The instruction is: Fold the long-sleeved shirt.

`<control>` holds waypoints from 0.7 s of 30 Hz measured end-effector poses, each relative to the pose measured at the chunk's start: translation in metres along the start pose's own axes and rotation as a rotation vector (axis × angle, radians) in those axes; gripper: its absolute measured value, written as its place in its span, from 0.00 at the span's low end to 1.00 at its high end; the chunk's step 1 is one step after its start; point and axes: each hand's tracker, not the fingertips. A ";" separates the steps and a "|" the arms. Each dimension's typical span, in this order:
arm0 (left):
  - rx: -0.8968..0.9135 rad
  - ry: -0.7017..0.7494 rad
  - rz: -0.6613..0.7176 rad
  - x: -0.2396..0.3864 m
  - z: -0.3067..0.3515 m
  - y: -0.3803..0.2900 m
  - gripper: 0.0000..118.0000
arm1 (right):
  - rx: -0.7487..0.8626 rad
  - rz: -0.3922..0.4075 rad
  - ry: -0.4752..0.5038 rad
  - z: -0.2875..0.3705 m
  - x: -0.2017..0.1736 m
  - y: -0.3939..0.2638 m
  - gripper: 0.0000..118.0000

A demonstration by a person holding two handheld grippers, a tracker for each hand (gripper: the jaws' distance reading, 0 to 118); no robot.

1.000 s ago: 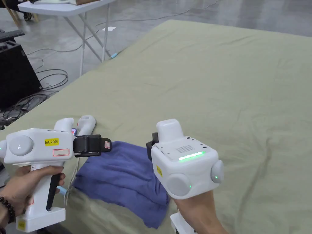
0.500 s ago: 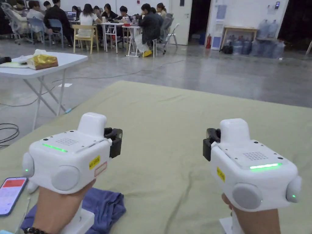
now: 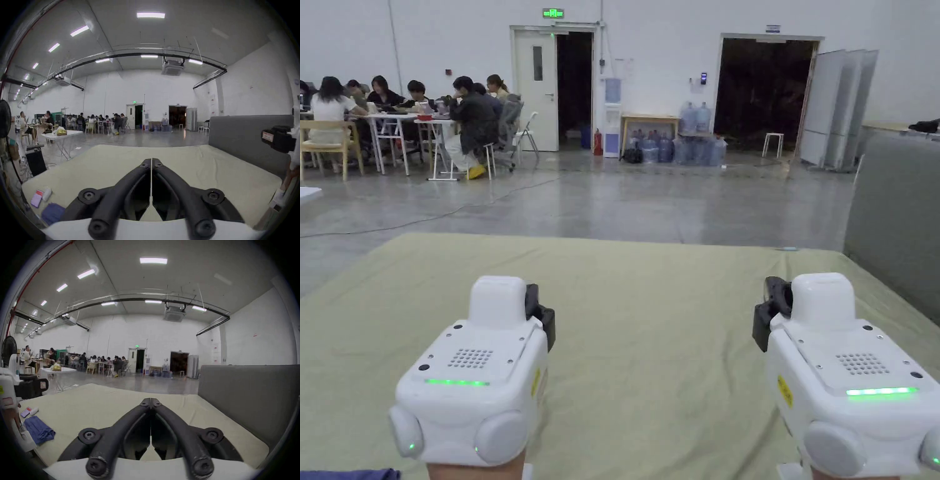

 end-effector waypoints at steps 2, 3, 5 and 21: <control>0.004 -0.031 -0.013 0.014 0.011 -0.014 0.00 | 0.017 0.014 -0.033 0.010 0.005 -0.011 0.00; 0.005 -0.031 -0.026 0.020 0.016 -0.019 0.00 | 0.018 0.011 -0.040 0.013 0.006 -0.015 0.00; 0.011 -0.030 -0.052 0.031 0.029 -0.032 0.00 | -0.003 0.000 -0.060 0.021 0.007 -0.026 0.00; -0.097 -0.027 0.009 0.023 0.073 -0.097 0.00 | -0.099 0.028 -0.037 0.067 0.011 -0.098 0.00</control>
